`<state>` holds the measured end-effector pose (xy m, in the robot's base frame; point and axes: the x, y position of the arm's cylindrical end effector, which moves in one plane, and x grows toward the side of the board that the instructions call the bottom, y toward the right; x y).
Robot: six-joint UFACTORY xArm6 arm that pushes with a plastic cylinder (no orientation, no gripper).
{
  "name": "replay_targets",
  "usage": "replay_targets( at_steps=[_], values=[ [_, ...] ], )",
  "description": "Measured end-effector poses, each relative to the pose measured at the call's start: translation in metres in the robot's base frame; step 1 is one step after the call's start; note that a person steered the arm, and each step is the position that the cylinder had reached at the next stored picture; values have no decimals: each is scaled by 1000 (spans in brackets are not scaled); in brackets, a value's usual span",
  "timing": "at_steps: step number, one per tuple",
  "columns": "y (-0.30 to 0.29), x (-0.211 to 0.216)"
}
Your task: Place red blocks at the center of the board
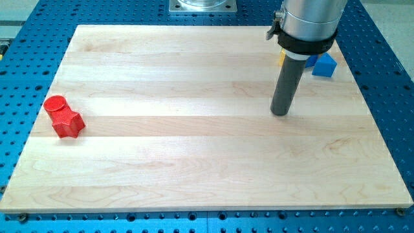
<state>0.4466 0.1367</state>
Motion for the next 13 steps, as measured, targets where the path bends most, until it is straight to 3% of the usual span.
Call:
replay_targets(
  at_steps=[2,5,6,8,11,12,13],
  values=[
    [-8,1],
    [-225,130],
    [-296,136],
    [-410,86],
    [-423,49],
    [-357,23],
    [-332,20]
  ],
)
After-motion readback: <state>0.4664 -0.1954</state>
